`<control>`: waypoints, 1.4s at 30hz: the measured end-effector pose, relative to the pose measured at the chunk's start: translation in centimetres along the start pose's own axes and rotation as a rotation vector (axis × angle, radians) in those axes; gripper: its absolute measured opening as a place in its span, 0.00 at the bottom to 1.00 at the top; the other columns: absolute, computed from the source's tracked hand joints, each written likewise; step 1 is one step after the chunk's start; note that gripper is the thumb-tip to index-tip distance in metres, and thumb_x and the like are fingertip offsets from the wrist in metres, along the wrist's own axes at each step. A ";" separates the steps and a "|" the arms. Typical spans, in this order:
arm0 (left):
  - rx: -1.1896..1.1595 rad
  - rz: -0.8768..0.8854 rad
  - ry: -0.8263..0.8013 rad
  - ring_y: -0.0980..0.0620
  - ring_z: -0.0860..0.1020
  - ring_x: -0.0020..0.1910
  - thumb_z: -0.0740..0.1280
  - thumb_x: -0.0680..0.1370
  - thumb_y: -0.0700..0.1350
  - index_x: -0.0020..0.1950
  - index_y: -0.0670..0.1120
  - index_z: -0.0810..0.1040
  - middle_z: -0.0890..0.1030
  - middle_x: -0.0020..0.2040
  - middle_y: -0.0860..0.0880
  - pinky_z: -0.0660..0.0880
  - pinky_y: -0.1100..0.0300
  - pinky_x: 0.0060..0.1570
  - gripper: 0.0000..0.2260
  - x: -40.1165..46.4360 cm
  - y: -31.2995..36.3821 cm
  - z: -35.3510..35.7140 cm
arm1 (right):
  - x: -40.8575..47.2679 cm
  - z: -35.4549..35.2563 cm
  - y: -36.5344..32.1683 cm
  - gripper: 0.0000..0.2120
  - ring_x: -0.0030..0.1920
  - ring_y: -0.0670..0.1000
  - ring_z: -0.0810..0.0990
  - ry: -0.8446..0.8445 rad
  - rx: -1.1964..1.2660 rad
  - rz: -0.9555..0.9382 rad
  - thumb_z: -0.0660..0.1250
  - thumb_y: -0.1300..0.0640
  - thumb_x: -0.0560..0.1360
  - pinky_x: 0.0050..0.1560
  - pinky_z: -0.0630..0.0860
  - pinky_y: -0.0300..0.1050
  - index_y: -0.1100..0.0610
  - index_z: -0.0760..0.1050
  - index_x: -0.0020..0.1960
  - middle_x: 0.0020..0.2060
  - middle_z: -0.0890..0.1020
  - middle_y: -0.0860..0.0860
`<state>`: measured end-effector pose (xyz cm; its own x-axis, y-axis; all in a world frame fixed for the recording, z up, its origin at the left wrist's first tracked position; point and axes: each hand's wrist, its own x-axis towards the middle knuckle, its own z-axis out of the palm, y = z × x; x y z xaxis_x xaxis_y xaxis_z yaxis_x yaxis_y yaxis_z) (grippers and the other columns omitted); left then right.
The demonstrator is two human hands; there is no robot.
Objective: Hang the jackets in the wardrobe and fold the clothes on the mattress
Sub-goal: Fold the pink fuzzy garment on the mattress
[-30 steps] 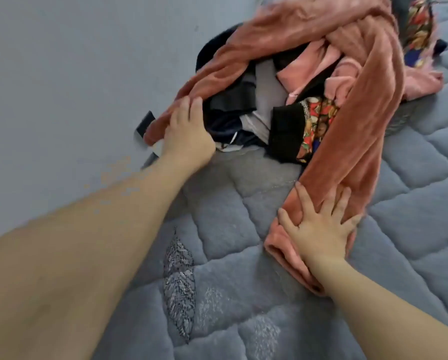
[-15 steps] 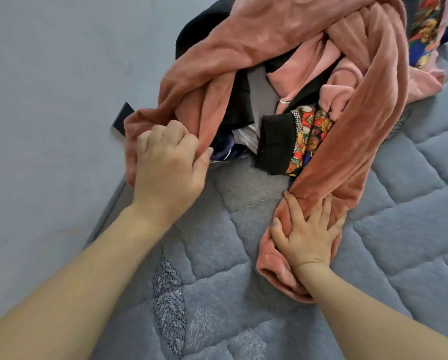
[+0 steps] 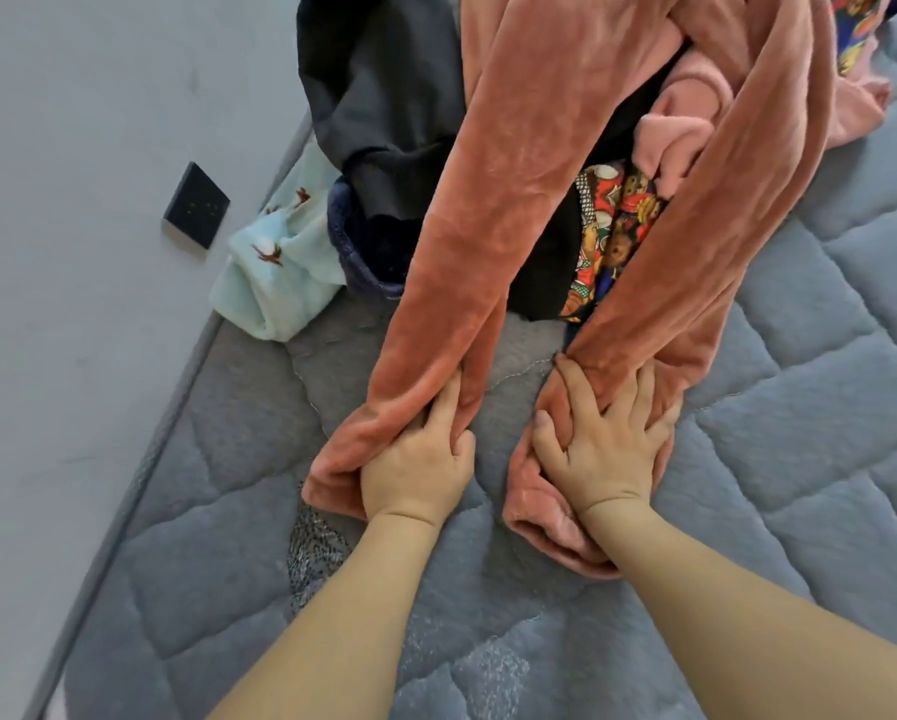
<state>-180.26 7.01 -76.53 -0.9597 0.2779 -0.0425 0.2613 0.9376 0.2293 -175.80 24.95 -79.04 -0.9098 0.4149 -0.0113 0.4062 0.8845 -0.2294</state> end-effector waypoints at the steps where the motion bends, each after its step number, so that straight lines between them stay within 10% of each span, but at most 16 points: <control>1: 0.022 0.026 0.045 0.39 0.83 0.42 0.75 0.67 0.47 0.69 0.49 0.77 0.84 0.41 0.43 0.80 0.45 0.43 0.30 0.0 -0.2 0.4 | 0.0 0.1 0.0 0.29 0.75 0.64 0.53 0.011 0.004 0.002 0.53 0.37 0.73 0.70 0.46 0.75 0.43 0.67 0.72 0.72 0.63 0.65; 10: 0.017 0.089 0.226 0.39 0.80 0.35 0.59 0.73 0.51 0.68 0.48 0.78 0.84 0.42 0.43 0.78 0.50 0.34 0.25 0.1 -0.6 2.1 | -0.1 0.3 0.0 0.29 0.72 0.59 0.54 0.026 -0.018 -0.011 0.51 0.37 0.74 0.69 0.46 0.66 0.42 0.66 0.72 0.70 0.64 0.63; 19: 0.060 0.013 -0.018 0.34 0.81 0.45 0.61 0.78 0.49 0.60 0.49 0.74 0.83 0.46 0.38 0.67 0.51 0.37 0.13 -4.3 1.9 1.0 | -7.8 -3.6 4.2 0.23 0.48 0.59 0.73 0.019 -0.146 -0.161 0.53 0.43 0.74 0.48 0.67 0.54 0.51 0.76 0.62 0.47 0.76 0.56; 31: 0.053 0.083 -0.855 0.41 0.79 0.57 0.58 0.77 0.52 0.54 0.50 0.74 0.82 0.57 0.45 0.75 0.51 0.52 0.11 -33.3 6.1 -4.8 | -33.0 -13.5 10.2 0.27 0.65 0.61 0.72 -1.123 0.032 0.055 0.59 0.38 0.74 0.63 0.69 0.52 0.44 0.63 0.71 0.68 0.73 0.55; 34: 0.028 0.114 -0.587 0.45 0.81 0.50 0.56 0.72 0.59 0.47 0.49 0.77 0.83 0.47 0.48 0.75 0.54 0.45 0.17 -31.2 6.8 -7.4 | -30.2 -16.5 10.0 0.16 0.58 0.55 0.79 -1.498 0.340 0.314 0.67 0.43 0.72 0.56 0.75 0.46 0.48 0.78 0.57 0.57 0.80 0.50; 36: -0.083 0.002 -0.294 0.43 0.78 0.52 0.59 0.72 0.60 0.51 0.52 0.76 0.80 0.49 0.49 0.74 0.52 0.46 0.16 -27.6 6.8 -7.9 | -26.3 -17.9 11.3 0.14 0.43 0.49 0.81 -1.331 0.440 0.434 0.66 0.43 0.74 0.41 0.73 0.40 0.52 0.83 0.47 0.42 0.84 0.47; 38: -0.186 -0.147 -0.367 0.39 0.72 0.61 0.65 0.73 0.60 0.69 0.55 0.68 0.74 0.61 0.45 0.73 0.46 0.59 0.25 -24.2 6.5 -7.7 | -22.8 -18.1 13.1 0.13 0.36 0.49 0.79 -0.903 0.399 0.458 0.65 0.46 0.76 0.34 0.71 0.39 0.54 0.80 0.41 0.36 0.83 0.49; 42: -0.265 -0.080 -0.661 0.40 0.77 0.61 0.65 0.77 0.50 0.80 0.60 0.47 0.76 0.67 0.43 0.74 0.49 0.60 0.37 -24.7 8.5 -4.1 | -22.5 -15.2 14.9 0.26 0.44 0.52 0.75 -0.302 0.478 0.528 0.68 0.55 0.72 0.45 0.68 0.46 0.56 0.64 0.68 0.36 0.75 0.44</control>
<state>-154.75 7.26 -69.51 -0.6896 0.3577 -0.6297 0.0790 0.9015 0.4256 -147.95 32.03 -67.43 -0.6170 0.6197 -0.4850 0.7745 0.3688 -0.5140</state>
